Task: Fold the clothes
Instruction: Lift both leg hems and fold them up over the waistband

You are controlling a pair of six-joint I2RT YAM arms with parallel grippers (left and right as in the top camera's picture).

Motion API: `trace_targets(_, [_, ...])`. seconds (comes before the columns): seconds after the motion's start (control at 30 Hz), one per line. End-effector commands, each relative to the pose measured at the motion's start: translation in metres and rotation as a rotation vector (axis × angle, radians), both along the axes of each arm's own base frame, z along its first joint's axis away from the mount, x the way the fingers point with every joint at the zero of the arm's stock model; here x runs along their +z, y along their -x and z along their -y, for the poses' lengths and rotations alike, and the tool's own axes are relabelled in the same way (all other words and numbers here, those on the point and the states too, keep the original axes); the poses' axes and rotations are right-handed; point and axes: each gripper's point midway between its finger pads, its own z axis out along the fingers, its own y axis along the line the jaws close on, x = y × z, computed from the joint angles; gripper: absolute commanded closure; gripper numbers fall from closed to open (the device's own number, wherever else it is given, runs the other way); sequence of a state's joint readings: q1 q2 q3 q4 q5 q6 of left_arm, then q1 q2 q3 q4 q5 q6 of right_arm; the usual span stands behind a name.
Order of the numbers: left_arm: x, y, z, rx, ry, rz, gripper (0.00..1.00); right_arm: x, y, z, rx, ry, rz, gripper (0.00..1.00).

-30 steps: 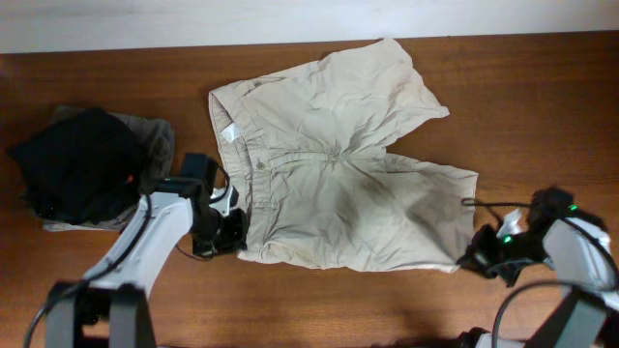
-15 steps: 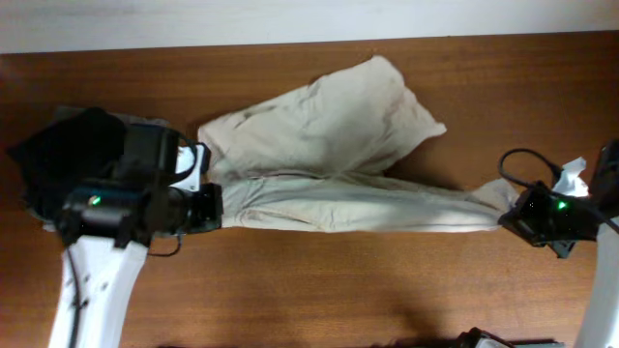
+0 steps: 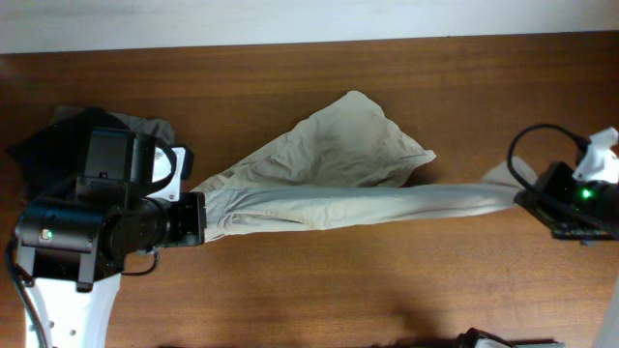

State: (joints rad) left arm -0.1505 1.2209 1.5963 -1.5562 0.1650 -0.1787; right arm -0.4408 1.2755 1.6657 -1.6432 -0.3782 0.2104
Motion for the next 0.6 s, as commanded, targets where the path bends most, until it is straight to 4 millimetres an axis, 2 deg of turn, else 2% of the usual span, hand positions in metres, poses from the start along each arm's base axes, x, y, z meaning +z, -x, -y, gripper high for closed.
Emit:
trace_targets(0.0, [0.002, -0.007, -0.026, 0.043, -0.134, 0.034, 0.99, -0.010, -0.018, 0.012, 0.003, 0.088, -0.042, 0.96])
trace_targets(0.3, [-0.023, -0.019, -0.035, 0.040, -0.221, -0.088, 0.99, -0.070, -0.093, -0.001, 0.108, 0.062, -0.149, 0.96])
trace_targets(0.5, [-0.054, -0.041, -0.043, 0.033, -0.307, -0.206, 0.99, -0.115, -0.144, -0.015, 0.168, 0.053, -0.161, 0.96])
trace_targets(0.57, [-0.074, -0.054, -0.042, -0.002, -0.324, -0.266, 0.99, -0.134, -0.165, -0.022, 0.179, 0.050, -0.156, 0.96])
